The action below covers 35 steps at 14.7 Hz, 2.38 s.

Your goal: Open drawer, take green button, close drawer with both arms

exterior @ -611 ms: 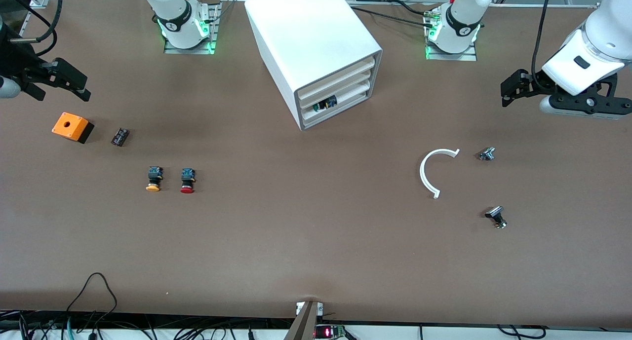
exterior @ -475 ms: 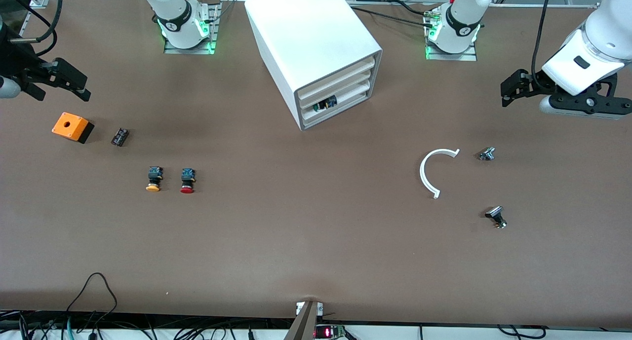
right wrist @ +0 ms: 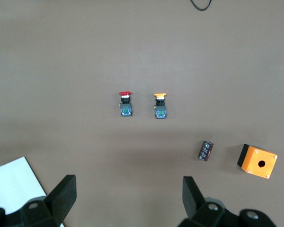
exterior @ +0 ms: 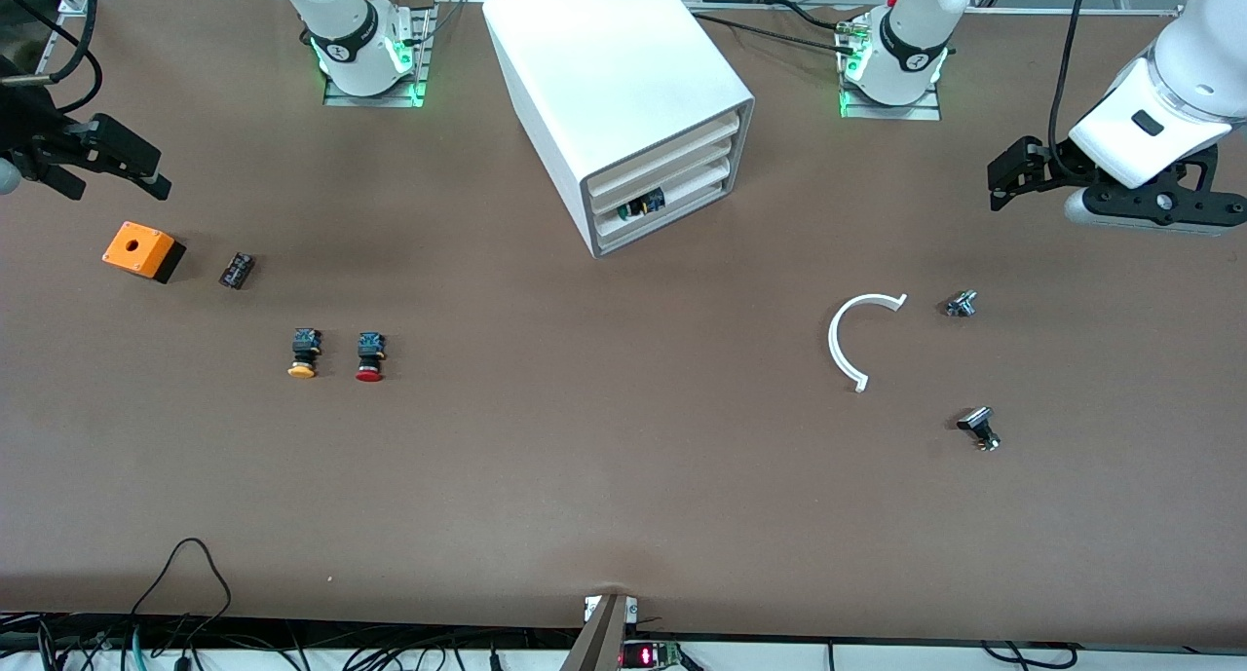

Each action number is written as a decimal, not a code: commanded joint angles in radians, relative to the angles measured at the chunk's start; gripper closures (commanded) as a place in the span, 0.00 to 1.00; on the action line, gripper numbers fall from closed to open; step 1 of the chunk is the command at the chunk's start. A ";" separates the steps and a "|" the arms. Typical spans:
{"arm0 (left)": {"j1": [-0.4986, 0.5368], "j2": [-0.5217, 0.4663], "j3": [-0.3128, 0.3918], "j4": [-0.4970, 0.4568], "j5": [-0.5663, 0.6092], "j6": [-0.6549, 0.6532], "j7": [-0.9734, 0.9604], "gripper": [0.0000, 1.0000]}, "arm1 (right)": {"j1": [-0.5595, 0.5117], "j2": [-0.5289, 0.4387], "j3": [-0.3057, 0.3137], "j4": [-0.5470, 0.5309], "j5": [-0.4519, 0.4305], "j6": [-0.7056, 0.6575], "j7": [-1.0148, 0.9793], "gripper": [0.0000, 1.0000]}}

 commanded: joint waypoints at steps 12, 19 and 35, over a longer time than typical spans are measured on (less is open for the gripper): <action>-0.058 0.176 -0.034 0.015 -0.295 -0.145 0.032 0.00 | 0.067 0.196 0.009 -0.011 -0.015 0.012 0.191 0.01; -0.040 0.429 -0.033 -0.003 -0.651 -0.055 0.305 0.00 | 0.247 0.296 0.009 -0.008 -0.022 0.154 0.592 0.01; -0.049 0.517 -0.091 -0.489 -1.121 0.261 0.978 0.01 | 0.431 0.423 0.009 -0.072 -0.129 0.434 0.985 0.01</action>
